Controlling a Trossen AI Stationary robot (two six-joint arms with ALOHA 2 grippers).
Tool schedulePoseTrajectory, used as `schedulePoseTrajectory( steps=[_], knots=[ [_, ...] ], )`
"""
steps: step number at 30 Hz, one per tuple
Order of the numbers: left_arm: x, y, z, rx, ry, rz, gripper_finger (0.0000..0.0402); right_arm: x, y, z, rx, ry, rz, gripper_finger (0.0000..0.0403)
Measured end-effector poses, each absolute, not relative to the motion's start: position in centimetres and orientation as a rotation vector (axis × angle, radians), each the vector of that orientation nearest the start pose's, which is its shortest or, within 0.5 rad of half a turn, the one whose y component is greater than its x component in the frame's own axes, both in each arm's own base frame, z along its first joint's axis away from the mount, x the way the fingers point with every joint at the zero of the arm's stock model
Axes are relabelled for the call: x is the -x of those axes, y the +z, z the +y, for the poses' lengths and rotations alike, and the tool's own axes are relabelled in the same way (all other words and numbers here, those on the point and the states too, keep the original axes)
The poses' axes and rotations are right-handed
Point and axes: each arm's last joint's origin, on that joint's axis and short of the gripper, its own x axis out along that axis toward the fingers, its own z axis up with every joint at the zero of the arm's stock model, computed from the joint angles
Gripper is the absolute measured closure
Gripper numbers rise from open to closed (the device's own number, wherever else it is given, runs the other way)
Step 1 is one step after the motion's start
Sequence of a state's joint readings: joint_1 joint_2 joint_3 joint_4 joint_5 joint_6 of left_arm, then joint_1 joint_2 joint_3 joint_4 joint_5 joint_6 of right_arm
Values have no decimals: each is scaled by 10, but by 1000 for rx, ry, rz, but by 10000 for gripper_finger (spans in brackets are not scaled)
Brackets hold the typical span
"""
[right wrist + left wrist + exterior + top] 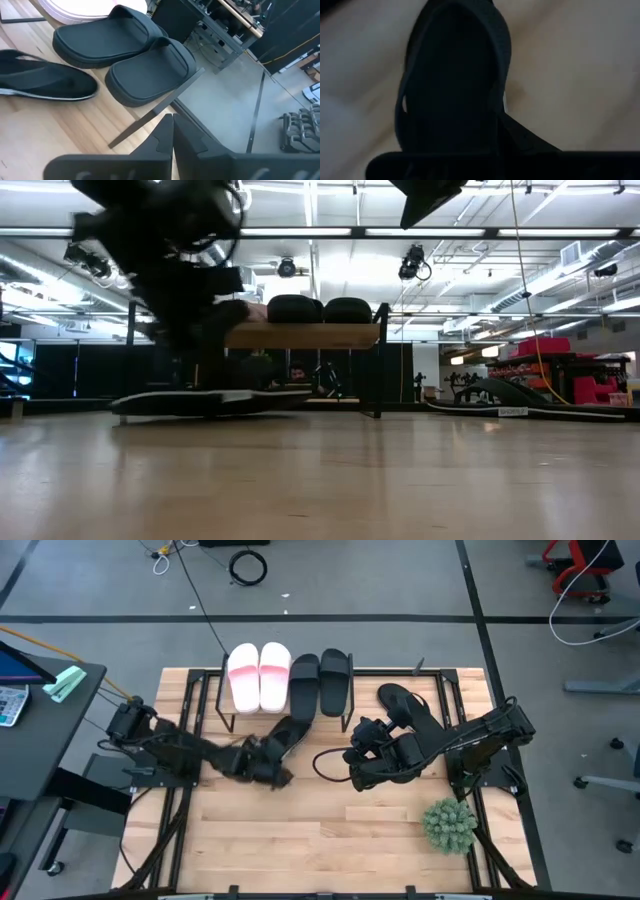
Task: Pick and place slides into the shelf
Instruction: Put the left black flipflop under the shelf
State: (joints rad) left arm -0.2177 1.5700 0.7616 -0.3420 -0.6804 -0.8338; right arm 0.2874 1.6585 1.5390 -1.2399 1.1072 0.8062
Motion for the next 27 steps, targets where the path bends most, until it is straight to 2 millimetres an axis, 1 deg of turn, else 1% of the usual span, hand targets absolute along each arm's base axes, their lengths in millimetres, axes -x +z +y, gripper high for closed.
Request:
schedulePoseTrajectory(
  steps=[4, 8, 11, 16, 20, 23, 27],
  knots=[
    [-279, 153, -11, 270, 793, 744, 395, -305, 318, 63, 215, -1003, 698, 391],
    [-281, 154, 14, 342, 851, 724, 397, -305, 318, 63, 220, -1002, 701, 391],
    [-281, 154, 27, 397, 888, 713, 393, -305, 318, 63, 238, -995, 711, 392],
    [-281, 153, 40, 534, 892, 699, 393, -305, 318, 63, 238, -995, 712, 392],
    [-286, 153, 45, 528, 842, 695, 387, -305, 318, 63, 240, -994, 713, 392],
    [-288, 153, 45, 531, 808, 688, 360, -305, 318, 63, 239, -994, 713, 390],
    [-288, 154, 43, 552, 792, 689, 314, -305, 318, 64, 224, -997, 706, 391]
  ],
)
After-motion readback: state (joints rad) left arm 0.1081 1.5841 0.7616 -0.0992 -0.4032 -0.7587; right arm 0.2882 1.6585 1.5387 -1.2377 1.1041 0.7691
